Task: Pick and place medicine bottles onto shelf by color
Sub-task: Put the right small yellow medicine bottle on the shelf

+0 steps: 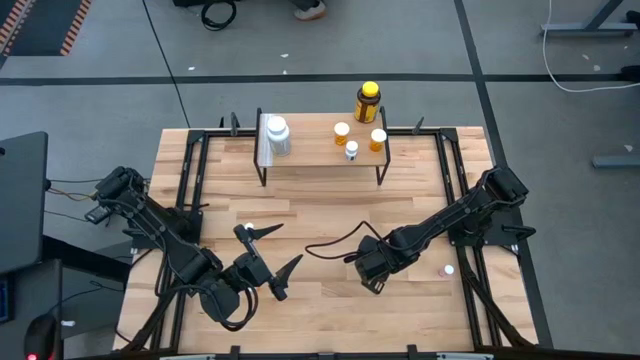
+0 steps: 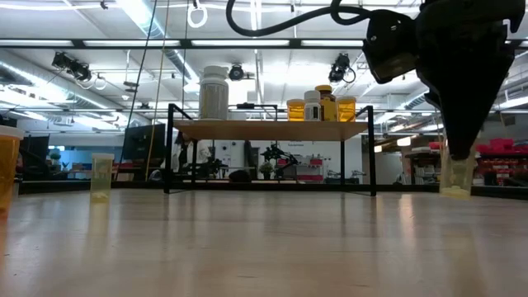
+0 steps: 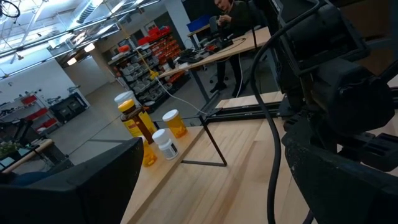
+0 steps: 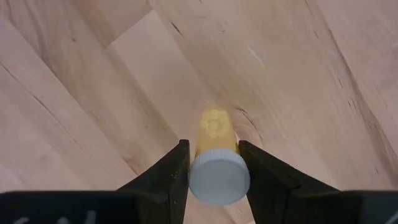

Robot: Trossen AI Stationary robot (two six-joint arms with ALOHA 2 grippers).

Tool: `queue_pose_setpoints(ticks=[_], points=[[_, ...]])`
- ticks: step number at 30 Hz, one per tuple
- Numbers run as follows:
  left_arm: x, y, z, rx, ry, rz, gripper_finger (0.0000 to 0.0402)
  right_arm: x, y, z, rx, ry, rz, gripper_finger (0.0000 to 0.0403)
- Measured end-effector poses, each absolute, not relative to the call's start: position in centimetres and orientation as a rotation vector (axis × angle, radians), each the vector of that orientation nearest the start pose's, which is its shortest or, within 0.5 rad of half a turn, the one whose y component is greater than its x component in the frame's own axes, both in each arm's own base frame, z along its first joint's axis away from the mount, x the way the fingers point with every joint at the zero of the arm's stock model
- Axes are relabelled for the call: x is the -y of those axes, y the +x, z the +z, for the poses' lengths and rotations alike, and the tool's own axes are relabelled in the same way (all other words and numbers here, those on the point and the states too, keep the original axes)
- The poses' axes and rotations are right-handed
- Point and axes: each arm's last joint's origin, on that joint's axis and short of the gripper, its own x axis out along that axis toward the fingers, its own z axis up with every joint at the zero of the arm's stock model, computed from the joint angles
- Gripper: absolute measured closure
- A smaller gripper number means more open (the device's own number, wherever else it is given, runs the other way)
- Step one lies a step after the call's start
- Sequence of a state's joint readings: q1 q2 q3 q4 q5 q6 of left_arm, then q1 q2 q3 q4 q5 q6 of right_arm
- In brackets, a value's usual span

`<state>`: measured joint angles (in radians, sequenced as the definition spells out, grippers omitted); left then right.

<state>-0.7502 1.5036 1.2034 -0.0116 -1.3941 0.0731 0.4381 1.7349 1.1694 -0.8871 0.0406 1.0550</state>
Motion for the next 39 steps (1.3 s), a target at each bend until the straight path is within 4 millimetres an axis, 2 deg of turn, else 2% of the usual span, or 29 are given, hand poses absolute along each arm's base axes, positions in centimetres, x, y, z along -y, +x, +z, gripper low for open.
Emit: queue_pose_setpoints(ticks=[11,16,20,24,30,35,39], points=[[20.0,25.6,32.9,-0.175,0.349,0.634,0.0002,-12.8,28.6,18.8,-1.396,0.526,-0.442,0.026],[20.0,25.6,33.0,-0.177,0.355,0.634,0.0002,-11.3,29.7,19.4,-1.4,0.561,-0.423,0.026],[19.9,25.6,33.0,-0.182,0.373,0.642,0.0002,-9.3,30.9,20.6,-1.379,0.557,-0.412,0.026],[19.9,25.5,33.0,-0.18,0.377,0.671,0.0002,-6.8,32.3,22.6,-1.341,0.553,-0.4,0.026],[19.8,25.5,33.0,-0.18,0.38,0.685,0.0002,-3.6,33.5,27.7,-1.277,0.479,-0.437,0.026],[19.9,25.2,33.2,-0.174,0.372,0.681,0.0002,-0.8,33.1,31.9,-1.265,0.447,-0.52,0.026],[20.4,24.7,33.2,-0.17,0.387,0.705,0.0002,1.3,32.3,33.6,-1.294,0.45,-0.566,0.026]])
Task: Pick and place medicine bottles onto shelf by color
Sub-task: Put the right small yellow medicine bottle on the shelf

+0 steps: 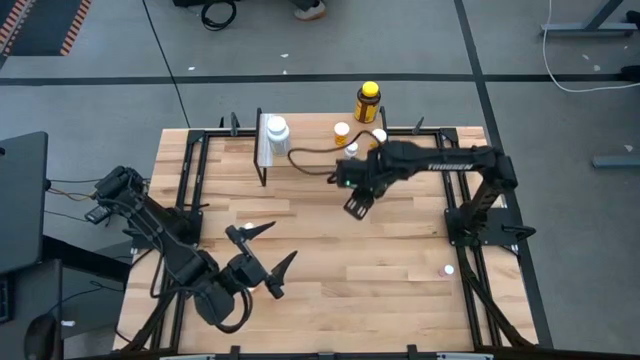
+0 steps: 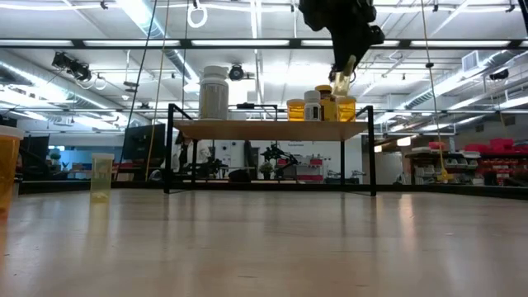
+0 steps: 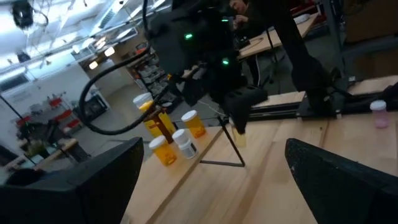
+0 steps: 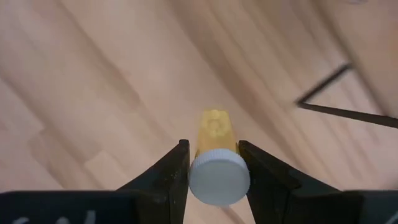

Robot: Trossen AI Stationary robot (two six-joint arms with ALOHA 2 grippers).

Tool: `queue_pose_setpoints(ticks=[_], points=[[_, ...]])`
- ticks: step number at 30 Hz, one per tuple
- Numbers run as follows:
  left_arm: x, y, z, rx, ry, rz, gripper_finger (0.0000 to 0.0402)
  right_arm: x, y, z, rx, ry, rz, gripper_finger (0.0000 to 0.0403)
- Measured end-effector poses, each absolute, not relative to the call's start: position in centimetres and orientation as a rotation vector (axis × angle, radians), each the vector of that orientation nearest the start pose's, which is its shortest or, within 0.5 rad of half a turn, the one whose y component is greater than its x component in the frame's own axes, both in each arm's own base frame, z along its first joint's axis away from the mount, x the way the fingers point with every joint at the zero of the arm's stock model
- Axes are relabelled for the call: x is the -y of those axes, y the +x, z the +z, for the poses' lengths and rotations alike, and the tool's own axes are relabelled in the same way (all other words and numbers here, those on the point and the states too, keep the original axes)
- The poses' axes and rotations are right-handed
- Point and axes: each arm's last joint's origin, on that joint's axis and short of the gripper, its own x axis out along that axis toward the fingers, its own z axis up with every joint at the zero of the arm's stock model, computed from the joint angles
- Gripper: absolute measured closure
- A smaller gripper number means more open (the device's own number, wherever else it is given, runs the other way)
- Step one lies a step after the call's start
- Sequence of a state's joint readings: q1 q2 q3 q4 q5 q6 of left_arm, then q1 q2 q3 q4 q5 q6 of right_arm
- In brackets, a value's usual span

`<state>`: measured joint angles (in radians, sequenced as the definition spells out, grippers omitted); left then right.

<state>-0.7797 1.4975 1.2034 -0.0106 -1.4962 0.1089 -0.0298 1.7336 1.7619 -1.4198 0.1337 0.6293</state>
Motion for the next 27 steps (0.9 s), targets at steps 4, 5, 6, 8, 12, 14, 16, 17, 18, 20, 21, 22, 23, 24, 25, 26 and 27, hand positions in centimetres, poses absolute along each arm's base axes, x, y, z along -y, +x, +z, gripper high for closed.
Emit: queue_pose_setpoints(ticks=[4,5,6,8,12,14,16,17,18,20,21,22,23,24,25,26,27], points=[[20.9,24.2,33.3,-0.183,0.442,0.692,0.0002,3.6,31.6,34.1,-1.333,0.45,-0.601,0.026],[21.1,24.1,33.3,-0.179,0.439,0.694,0.0002,4.1,31.5,34.1,-1.341,0.449,-0.607,0.026],[21.2,24.0,33.4,-0.175,0.432,0.699,0.0002,4.7,31.3,34.1,-1.348,0.447,-0.613,0.026],[21.3,23.9,33.5,-0.163,0.407,0.702,0.0002,5.8,31.1,34.1,-1.351,0.443,-0.621,0.026],[21.5,23.9,33.9,-0.142,0.361,0.701,0.0002,8.1,30.8,34.1,-1.342,0.438,-0.63,0.026],[21.5,23.9,34.0,-0.134,0.34,0.702,0.0002,9.3,30.4,34.1,-1.345,0.441,-0.641,0.026],[21.5,23.9,34.1,-0.127,0.325,0.702,0.0002,10.4,30.1,34.1,-1.348,0.442,-0.65,0.026],[21.5,23.9,34.2,-0.125,0.319,0.703,0.0002,10.9,29.9,34.1,-1.349,0.442,-0.653,0.026],[21.5,23.9,34.2,-0.122,0.312,0.703,0.0002,11.3,29.7,34.1,-1.351,0.441,-0.656,0.026],[21.6,23.9,34.4,-0.112,0.287,0.704,0.0002,12.1,29.4,34.1,-1.353,0.439,-0.659,0.026],[21.6,23.9,34.5,-0.107,0.275,0.704,0.0002,12.4,29.3,34.1,-1.353,0.438,-0.661,0.026],[21.6,23.9,34.6,-0.101,0.261,0.705,0.0002,12.7,29.2,34.1,-1.354,0.437,-0.662,0.026],[21.6,23.9,34.6,-0.097,0.252,0.705,0.0002,12.9,29.1,34.1,-1.353,0.436,-0.658,0.026],[21.6,23.9,34.6,-0.092,0.238,0.706,0.0002,13.1,29.1,34.1,-1.352,0.437,-0.648,0.026],[21.6,23.9,34.6,-0.087,0.225,0.706,0.0002,13.2,29.1,34.1,-1.346,0.439,-0.634,0.026],[21.6,23.9,34.6,-0.083,0.213,0.706,0.0002,13.3,29.2,34.1,-1.336,0.442,-0.617,0.026],[21.6,23.9,34.6,-0.079,0.202,0.707,0.0002,13.3,29.3,34.1,-1.324,0.445,-0.598,0.026]])
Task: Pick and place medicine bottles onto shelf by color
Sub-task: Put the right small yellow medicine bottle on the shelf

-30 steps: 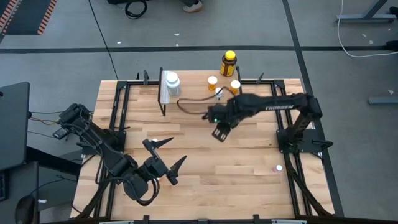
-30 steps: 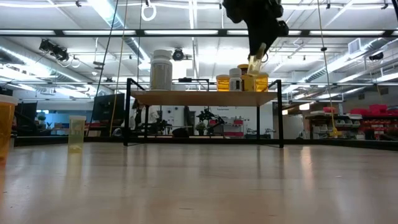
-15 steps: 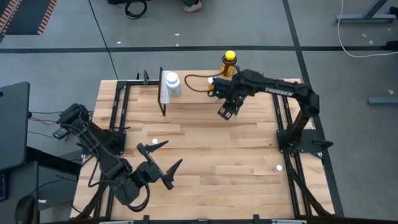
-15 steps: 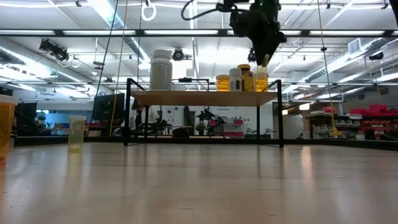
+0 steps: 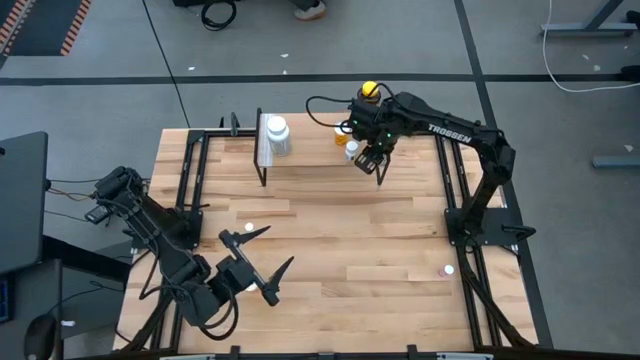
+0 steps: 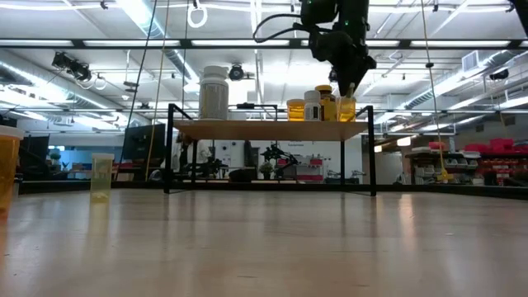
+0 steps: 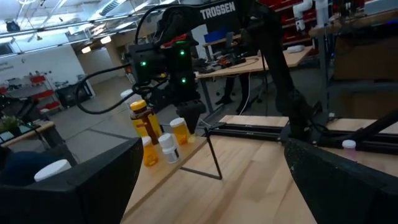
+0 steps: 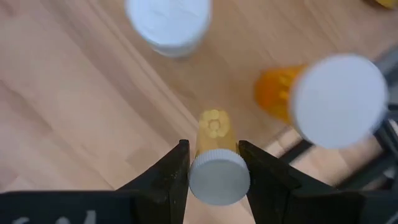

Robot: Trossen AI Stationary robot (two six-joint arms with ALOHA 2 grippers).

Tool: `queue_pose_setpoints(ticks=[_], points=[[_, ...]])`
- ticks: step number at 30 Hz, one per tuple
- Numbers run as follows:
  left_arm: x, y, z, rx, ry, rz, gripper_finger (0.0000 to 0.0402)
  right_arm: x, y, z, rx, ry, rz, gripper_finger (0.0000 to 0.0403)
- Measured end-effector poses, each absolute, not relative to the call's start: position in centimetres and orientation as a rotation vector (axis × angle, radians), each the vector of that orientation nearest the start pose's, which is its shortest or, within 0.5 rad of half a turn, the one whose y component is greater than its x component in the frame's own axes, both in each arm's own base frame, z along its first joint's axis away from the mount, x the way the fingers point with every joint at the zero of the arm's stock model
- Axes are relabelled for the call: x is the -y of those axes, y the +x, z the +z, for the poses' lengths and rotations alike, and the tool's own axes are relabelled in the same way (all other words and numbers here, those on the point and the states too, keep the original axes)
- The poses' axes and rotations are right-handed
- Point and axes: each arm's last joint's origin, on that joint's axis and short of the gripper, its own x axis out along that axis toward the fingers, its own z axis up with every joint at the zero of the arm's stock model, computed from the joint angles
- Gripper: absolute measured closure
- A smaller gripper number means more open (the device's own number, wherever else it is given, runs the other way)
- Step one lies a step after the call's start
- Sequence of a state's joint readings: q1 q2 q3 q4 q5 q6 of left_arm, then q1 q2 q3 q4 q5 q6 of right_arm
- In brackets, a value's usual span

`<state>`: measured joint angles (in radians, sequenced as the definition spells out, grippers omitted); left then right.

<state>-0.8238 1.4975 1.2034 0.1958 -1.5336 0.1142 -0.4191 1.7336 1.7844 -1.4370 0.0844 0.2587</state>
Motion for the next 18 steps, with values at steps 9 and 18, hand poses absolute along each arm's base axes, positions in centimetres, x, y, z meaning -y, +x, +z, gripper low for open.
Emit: queue_pose_setpoints(ticks=[9,18], points=[[21.62,23.93,34.62,-0.049,0.122,0.707,0.0002,13.44,29.71,34.21,-1.288,0.439,-0.551,0.026],[21.68,23.98,34.54,-0.03,0.062,0.681,0.0002,13.46,29.82,34.82,-1.267,0.42,-0.523,0.026]])
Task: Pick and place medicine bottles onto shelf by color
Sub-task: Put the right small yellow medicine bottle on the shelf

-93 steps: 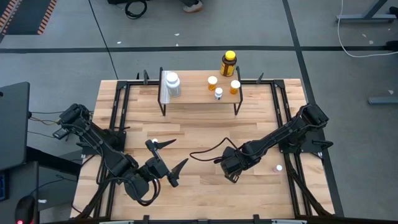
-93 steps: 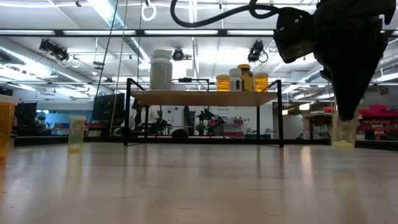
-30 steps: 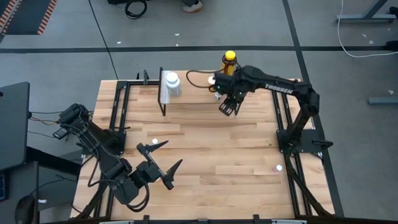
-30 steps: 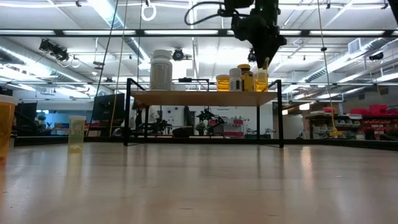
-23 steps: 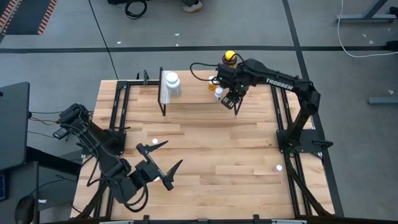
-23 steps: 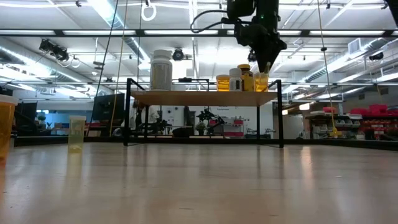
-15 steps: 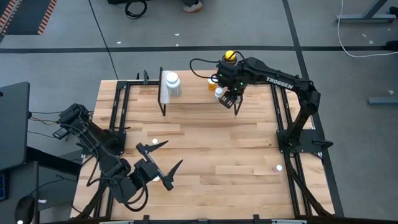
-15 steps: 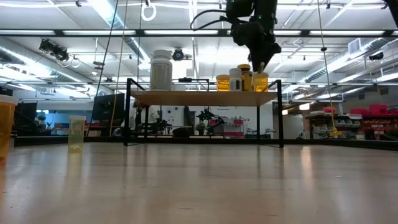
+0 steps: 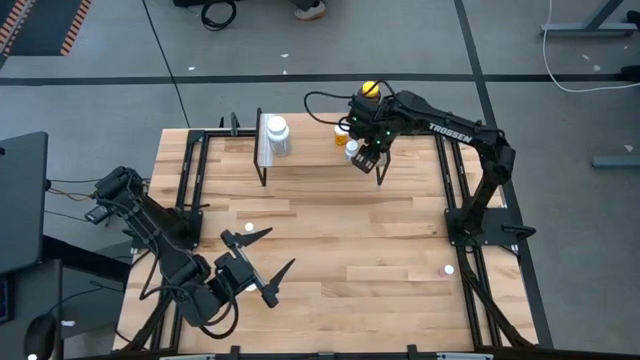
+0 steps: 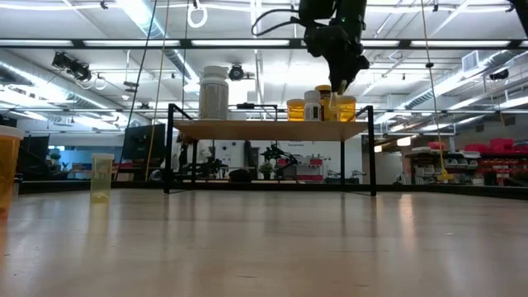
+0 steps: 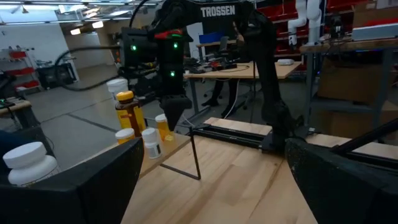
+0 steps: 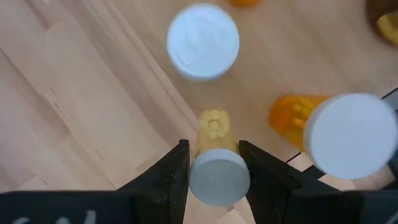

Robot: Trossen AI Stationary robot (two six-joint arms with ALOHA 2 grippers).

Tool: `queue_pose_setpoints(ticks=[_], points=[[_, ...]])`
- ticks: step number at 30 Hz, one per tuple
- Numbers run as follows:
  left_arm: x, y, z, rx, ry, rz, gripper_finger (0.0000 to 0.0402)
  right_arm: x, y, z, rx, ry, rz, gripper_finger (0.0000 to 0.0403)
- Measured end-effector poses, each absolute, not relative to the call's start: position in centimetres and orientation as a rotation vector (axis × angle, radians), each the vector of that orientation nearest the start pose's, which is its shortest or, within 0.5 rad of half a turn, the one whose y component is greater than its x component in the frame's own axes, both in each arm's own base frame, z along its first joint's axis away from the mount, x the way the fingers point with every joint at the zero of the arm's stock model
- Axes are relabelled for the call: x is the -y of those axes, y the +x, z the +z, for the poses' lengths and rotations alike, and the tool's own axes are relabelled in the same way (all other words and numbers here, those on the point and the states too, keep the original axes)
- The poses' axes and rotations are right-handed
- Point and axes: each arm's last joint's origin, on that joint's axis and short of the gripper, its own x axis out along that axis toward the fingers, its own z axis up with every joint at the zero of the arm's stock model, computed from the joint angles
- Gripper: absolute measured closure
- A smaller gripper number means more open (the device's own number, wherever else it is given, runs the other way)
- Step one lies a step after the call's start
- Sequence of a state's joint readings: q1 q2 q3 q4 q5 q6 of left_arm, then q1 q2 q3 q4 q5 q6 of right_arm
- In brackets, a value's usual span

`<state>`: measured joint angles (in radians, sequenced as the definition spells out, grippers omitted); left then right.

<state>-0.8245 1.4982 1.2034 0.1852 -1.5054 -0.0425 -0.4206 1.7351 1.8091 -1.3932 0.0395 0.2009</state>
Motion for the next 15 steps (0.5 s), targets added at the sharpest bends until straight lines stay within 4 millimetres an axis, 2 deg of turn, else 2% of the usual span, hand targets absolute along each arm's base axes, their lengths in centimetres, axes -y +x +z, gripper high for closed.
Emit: queue_pose_setpoints(ticks=[11,15], points=[[21.7,24.0,34.5,-0.022,0.039,0.68,0.0002,12.7,29.2,39.4,-1.163,0.398,-0.533,0.026],[21.7,24.0,34.5,-0.022,0.038,0.679,0.0002,12.2,30.0,39.9,-1.17,0.389,-0.517,0.026]])
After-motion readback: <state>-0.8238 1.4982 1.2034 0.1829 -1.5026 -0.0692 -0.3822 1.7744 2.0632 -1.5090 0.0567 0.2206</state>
